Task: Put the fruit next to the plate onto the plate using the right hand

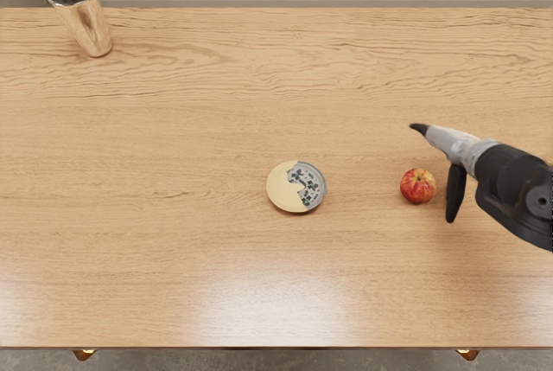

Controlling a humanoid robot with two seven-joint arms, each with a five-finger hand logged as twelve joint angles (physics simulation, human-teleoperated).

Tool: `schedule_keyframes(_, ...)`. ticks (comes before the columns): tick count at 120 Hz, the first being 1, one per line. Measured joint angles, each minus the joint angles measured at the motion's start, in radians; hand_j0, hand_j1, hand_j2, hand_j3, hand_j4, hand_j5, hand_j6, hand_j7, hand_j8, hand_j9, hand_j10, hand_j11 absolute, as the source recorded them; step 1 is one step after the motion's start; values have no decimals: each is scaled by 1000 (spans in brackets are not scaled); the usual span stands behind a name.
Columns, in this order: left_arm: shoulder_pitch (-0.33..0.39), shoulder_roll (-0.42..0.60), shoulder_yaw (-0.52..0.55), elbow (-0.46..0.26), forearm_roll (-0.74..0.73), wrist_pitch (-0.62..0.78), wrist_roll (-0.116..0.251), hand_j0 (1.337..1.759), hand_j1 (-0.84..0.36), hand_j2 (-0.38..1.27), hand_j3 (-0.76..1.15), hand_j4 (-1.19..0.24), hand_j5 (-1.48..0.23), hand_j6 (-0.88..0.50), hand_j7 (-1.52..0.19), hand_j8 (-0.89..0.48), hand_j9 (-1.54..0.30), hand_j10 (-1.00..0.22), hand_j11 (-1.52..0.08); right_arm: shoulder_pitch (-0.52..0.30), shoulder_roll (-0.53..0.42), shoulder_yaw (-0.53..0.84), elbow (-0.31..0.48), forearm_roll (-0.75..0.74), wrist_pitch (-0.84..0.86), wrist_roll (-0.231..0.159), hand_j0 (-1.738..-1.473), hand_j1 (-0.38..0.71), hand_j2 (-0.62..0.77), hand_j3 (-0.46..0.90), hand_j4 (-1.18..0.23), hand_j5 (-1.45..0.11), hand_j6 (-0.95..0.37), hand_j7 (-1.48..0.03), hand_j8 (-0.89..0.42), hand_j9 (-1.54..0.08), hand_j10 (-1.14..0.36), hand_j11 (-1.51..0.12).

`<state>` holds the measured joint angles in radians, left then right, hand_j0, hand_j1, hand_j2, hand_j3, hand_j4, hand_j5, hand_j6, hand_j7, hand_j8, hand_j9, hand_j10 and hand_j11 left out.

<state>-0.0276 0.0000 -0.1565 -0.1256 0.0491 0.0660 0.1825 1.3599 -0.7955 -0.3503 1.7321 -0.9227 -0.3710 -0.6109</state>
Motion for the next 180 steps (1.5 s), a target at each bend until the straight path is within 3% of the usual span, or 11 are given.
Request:
schedule_keyframes(62, 0, 0, 0, 0, 0, 0, 0, 1658, 349, 0, 0, -1, 0, -1, 0, -1, 0, 0, 0, -75, 112, -1, -27, -90, -129, 0, -1658, -134, -34, 0, -183, -235, -185, -235, -184, -235, -183, -235)
schedule_keyframes(126, -2, 0, 0, 0, 0, 0, 0, 1658, 349, 0, 0, -1, 0, -1, 0, -1, 0, 0, 0, -145, 80, -1, -29, -118, -148, 0, -1658, 50, -64, 0, -336, -435, -338, -434, -337, -434, -336, -434)
schedule_keyframes(180, -3, 0, -2, 0, 0, 0, 0, 1658, 349, 0, 0, -1, 0, -1, 0, -1, 0, 0, 0, -149, 38, 1, -29, -124, -149, 0, -1658, 125, -76, 0, -399, -516, -400, -516, -399, -516, -399, -516)
